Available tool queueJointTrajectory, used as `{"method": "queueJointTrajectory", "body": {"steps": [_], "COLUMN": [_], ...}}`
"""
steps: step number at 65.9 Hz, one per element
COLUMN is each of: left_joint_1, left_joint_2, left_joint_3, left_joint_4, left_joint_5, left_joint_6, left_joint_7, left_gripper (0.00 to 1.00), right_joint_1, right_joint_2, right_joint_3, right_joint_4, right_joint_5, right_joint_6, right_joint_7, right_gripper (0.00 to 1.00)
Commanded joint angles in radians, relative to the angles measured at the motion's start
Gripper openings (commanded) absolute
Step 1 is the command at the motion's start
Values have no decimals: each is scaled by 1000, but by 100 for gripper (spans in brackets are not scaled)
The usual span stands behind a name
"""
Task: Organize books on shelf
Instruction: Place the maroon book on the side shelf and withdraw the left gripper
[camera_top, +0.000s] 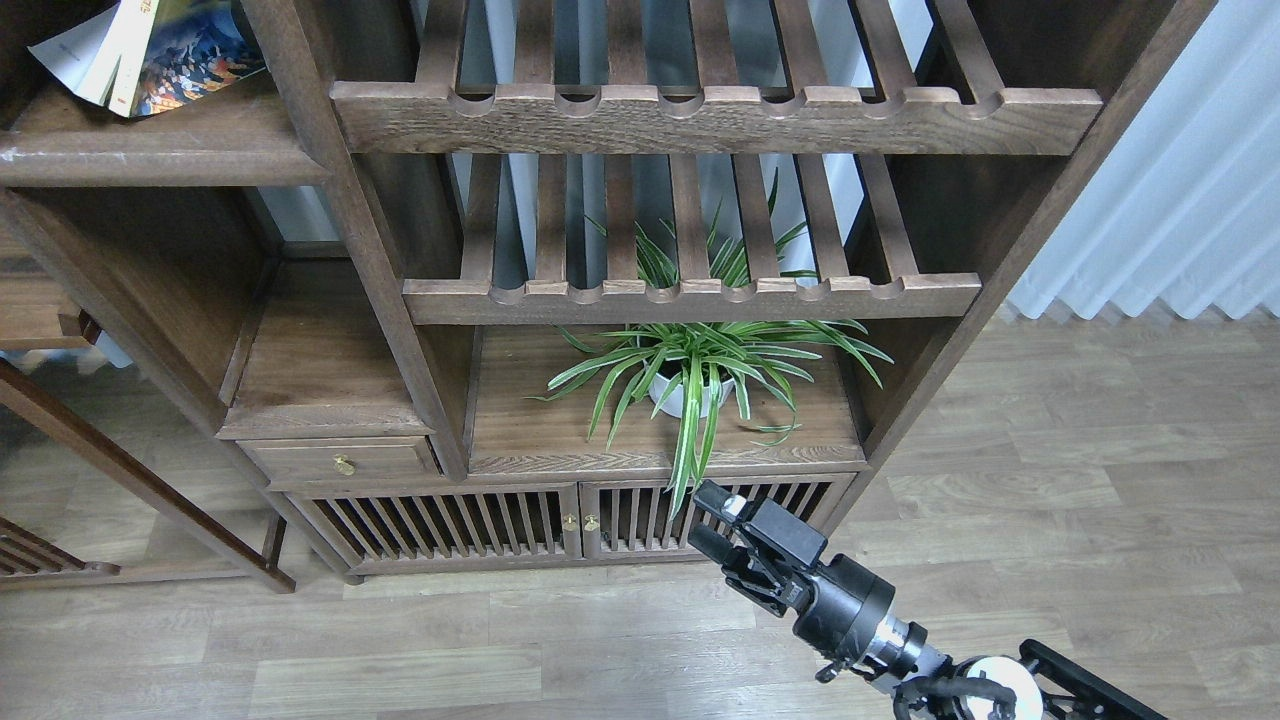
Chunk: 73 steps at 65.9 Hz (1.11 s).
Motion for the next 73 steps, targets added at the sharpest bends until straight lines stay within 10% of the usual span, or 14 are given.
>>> {"method": "queueJointTrajectory", "body": {"steps": [1,19,39,73], "left_joint_1": [-12,-14,-15,-46], "left_joint_2": [11,3,2,-37], "left_joint_3": [9,19,161,230], "left_joint_4": [32,34,43,235], "left_joint_5": [5,16,21,11], "left_joint_6": [0,0,0,0], "left_joint_7": [0,0,-335,-455], "left_gripper": [0,0,1,1], "right_joint_1": [0,-5,-8,-8], "right_joint_2": [-5,-15,-38,-60], "right_joint_3": [1,1,0,21], "right_joint_4": [0,0,0,2], "right_joint_5": [0,5,6,22], "right_joint_6": [0,0,0,0], "right_joint_7": [8,10,10,19], "right_gripper": [99,99,99,99]}}
